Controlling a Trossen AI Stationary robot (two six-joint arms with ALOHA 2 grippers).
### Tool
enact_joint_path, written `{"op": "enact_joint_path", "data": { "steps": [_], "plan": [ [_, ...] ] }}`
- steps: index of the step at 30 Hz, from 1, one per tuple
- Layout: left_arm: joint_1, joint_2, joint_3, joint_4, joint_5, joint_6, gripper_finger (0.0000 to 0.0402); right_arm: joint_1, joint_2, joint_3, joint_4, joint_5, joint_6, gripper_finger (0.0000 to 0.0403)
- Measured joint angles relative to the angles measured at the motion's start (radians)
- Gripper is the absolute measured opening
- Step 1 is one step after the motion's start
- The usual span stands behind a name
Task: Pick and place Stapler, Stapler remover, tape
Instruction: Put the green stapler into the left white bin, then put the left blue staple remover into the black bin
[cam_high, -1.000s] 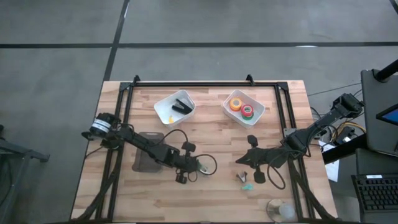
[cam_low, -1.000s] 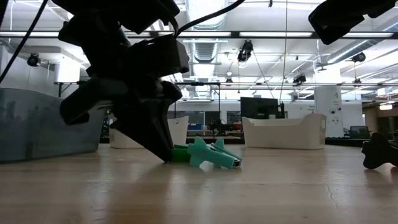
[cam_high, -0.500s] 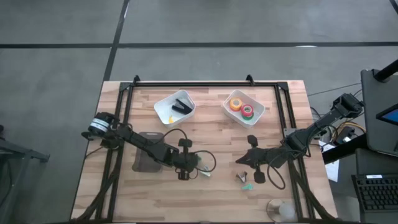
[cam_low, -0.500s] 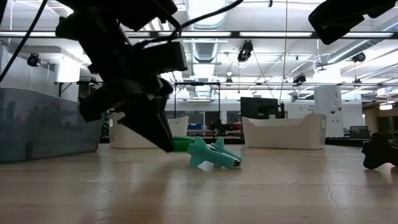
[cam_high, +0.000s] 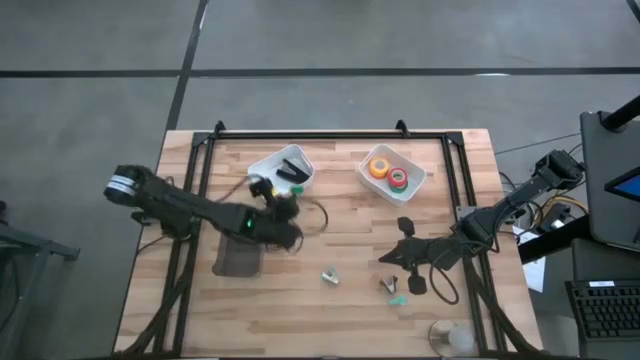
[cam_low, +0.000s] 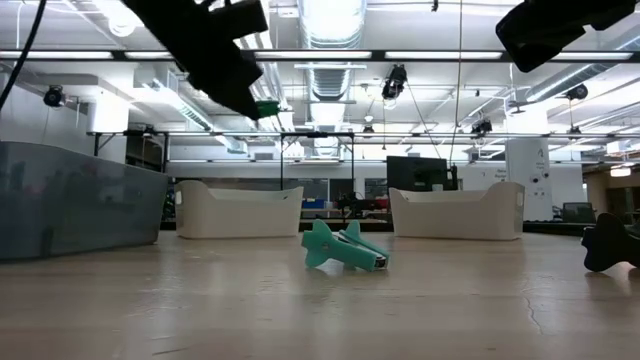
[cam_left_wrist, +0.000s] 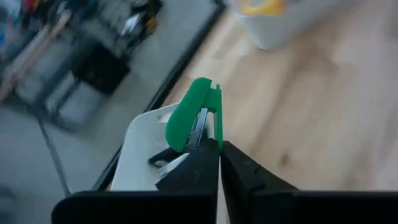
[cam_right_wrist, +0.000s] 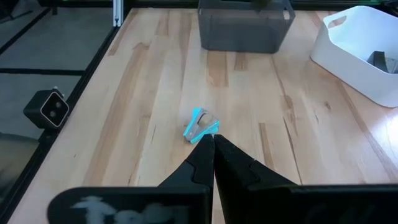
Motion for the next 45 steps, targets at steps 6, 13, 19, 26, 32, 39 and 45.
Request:
{"op": "enact_joint_path", "data": {
  "steps": [6,13,19,26,32,39,45],
  "plan": [
    [0.167,-0.074,-0.001,-0.010,0.111,-0.090,0.0009,0.000,0.000,-0.002,0.000,0.000,0.000,0.0008],
    [0.395,-0.056,-0.002,-0.008,0.413,-0.118,0.0012,0.000,0.000,-0.002,-0.001,0.000,-0.014,0.0008],
    [0.549,-0.018,-0.002,-0.008,0.556,-0.125,0.0011,-0.001,0.000,-0.002,-0.001,0.000,-0.022,0.0008],
    [0.642,0.068,-0.002,-0.003,0.680,-0.139,0.0011,-0.001,0.000,-0.004,-0.001,0.000,-0.022,0.0008],
    [0.652,0.123,-0.002,-0.001,0.714,-0.137,0.0031,-0.001,0.000,-0.008,-0.001,0.000,-0.019,0.0008],
    [0.652,0.131,-0.002,-0.001,0.712,-0.111,0.0018,-0.001,0.000,-0.008,-0.001,0.000,-0.015,0.0008],
    [0.652,0.128,-0.002,0.001,0.711,-0.084,0.0007,-0.001,0.000,-0.009,-0.001,0.000,-0.015,0.0008]
  ]
}}
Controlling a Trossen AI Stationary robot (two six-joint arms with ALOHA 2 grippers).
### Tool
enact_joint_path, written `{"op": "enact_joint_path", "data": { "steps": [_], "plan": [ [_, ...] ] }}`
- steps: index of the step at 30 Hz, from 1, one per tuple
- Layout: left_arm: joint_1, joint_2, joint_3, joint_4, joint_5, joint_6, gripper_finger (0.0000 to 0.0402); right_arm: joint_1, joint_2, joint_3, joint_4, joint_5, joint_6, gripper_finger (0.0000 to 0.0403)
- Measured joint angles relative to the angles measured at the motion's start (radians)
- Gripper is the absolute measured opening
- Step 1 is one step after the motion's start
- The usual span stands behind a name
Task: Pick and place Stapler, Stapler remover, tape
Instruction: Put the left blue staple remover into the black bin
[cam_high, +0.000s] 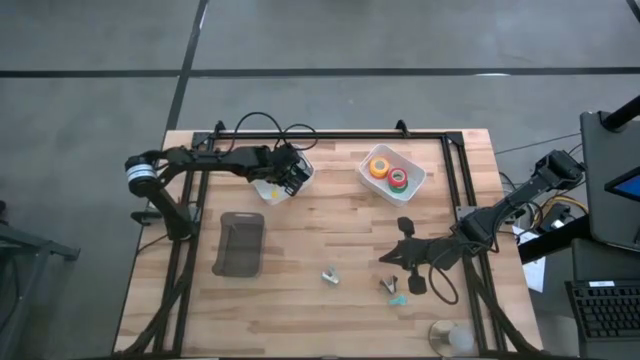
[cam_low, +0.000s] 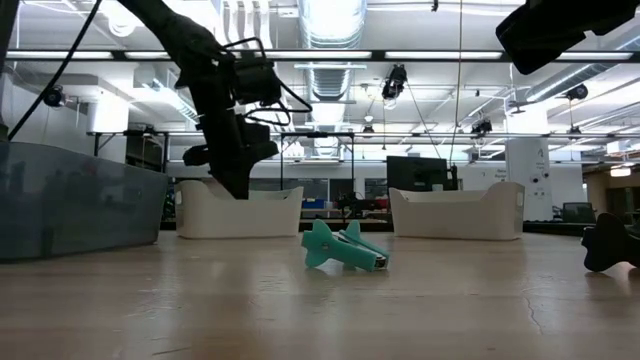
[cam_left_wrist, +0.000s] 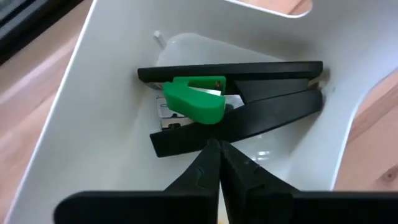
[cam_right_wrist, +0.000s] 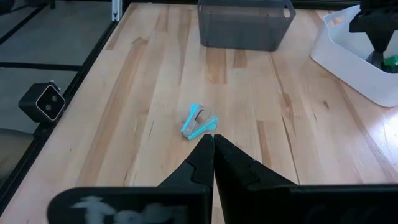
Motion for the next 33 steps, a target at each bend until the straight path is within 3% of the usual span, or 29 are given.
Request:
{"op": "enact_joint_path", "data": {
  "steps": [4,8,15,18,22,33],
  "plan": [
    [-0.006,0.000,0.000,0.031,-0.008,0.136,0.0035,0.000,0.000,-0.002,0.000,0.000,-0.001,0.0008],
    [-0.006,0.000,0.015,0.046,-0.007,0.181,0.0079,-0.002,0.000,-0.003,0.000,0.000,-0.003,0.0008],
    [-0.010,-0.001,0.045,0.051,-0.010,0.163,0.0167,-0.010,0.000,-0.007,-0.001,0.000,-0.003,0.0008],
    [-0.029,-0.001,0.060,0.051,0.064,0.160,0.0192,-0.010,0.000,-0.009,0.001,0.000,-0.002,0.0008],
    [-0.099,-0.001,0.089,0.073,0.137,0.181,0.0203,-0.011,0.000,-0.016,-0.001,0.000,-0.002,0.0008],
    [-0.432,-0.001,0.164,0.168,0.140,0.263,0.0204,-0.013,0.000,-0.018,0.000,0.001,-0.003,0.0008]
  ]
}}
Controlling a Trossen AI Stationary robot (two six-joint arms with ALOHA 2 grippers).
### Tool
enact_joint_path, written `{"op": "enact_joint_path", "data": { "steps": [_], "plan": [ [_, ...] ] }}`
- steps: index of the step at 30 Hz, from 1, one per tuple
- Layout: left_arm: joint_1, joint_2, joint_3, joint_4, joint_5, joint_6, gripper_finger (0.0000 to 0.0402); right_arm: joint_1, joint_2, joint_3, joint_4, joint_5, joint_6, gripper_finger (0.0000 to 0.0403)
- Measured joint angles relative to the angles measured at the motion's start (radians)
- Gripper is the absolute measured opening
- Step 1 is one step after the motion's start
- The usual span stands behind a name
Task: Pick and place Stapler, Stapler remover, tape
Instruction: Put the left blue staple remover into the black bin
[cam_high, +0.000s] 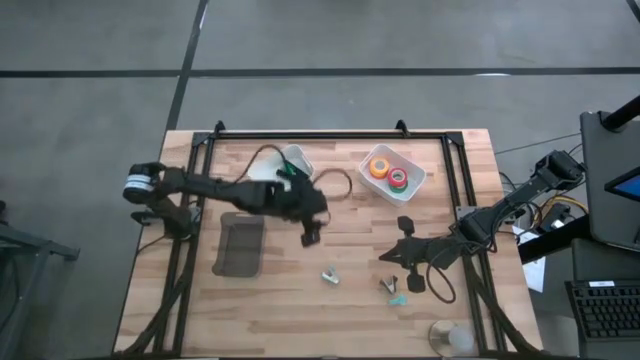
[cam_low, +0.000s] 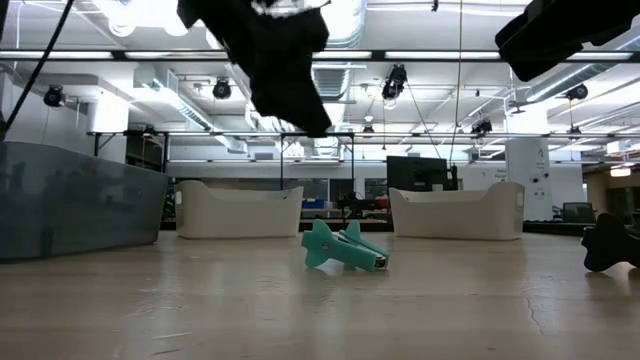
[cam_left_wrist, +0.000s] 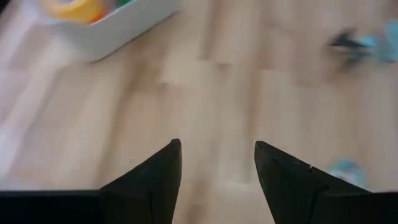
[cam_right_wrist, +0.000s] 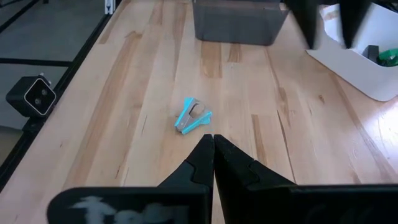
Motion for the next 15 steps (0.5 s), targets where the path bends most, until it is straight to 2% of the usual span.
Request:
{"op": "enact_joint_path", "data": {
  "steps": [8,11,15],
  "plan": [
    [-0.165,0.048,0.000,0.129,0.000,0.012,0.0202,0.000,0.000,0.000,0.002,0.006,0.001,0.0008],
    [-0.194,0.093,0.000,0.211,0.000,0.018,0.0202,0.000,0.000,0.000,0.016,0.023,0.000,0.0008],
    [-0.198,0.161,0.000,0.241,0.021,0.017,0.0202,0.000,0.000,0.000,0.024,0.024,-0.004,0.0008]
  ]
}}
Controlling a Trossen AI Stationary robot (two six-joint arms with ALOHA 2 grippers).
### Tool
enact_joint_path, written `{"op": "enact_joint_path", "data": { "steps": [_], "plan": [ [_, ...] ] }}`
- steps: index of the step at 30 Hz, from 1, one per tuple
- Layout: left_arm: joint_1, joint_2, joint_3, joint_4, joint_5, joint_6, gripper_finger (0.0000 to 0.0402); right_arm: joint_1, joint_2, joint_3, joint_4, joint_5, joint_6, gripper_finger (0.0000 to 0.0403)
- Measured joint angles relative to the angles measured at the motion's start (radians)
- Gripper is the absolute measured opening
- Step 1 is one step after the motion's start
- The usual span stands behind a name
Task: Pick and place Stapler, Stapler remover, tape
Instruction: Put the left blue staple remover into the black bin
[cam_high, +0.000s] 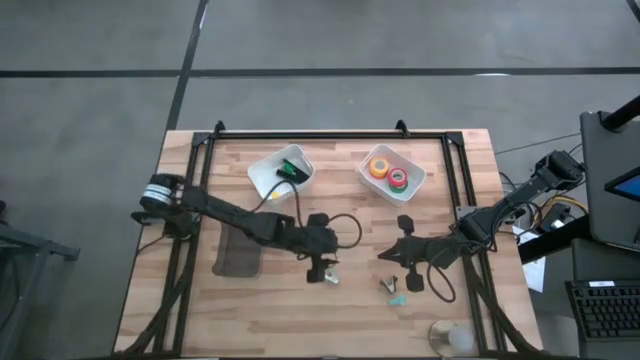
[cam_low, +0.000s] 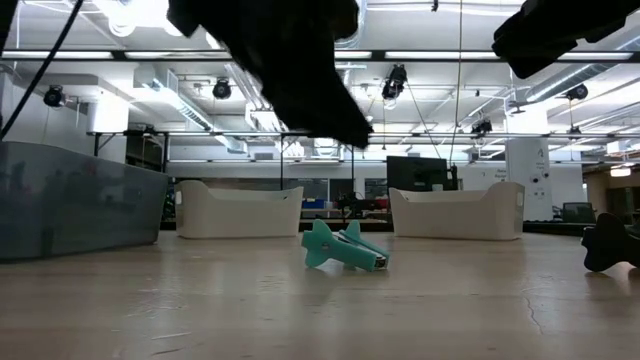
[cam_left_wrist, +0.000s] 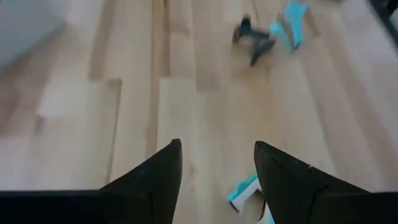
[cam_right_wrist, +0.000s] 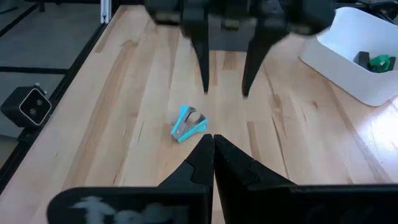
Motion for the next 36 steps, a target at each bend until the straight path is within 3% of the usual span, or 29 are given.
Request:
{"op": "enact_joint_path", "data": {
  "steps": [8,12,27,31,36],
  "plan": [
    [0.001,0.088,0.000,-0.004,0.041,-0.040,0.0202,0.000,0.000,0.000,-0.004,0.000,-0.006,0.0008],
    [0.001,0.111,0.000,-0.002,0.118,-0.057,0.0202,0.000,0.000,-0.002,-0.004,0.000,-0.011,0.0008],
    [0.000,0.170,-0.001,0.037,0.156,-0.093,0.0201,0.000,0.000,-0.005,-0.001,0.000,0.000,0.0008],
    [0.001,0.171,-0.001,0.036,0.156,-0.095,0.0180,0.000,0.000,-0.005,-0.001,0.000,0.000,0.0008],
    [0.001,0.171,-0.001,0.036,0.156,-0.093,0.0122,0.000,0.000,-0.005,-0.001,0.000,-0.003,0.0008]
  ]
}}
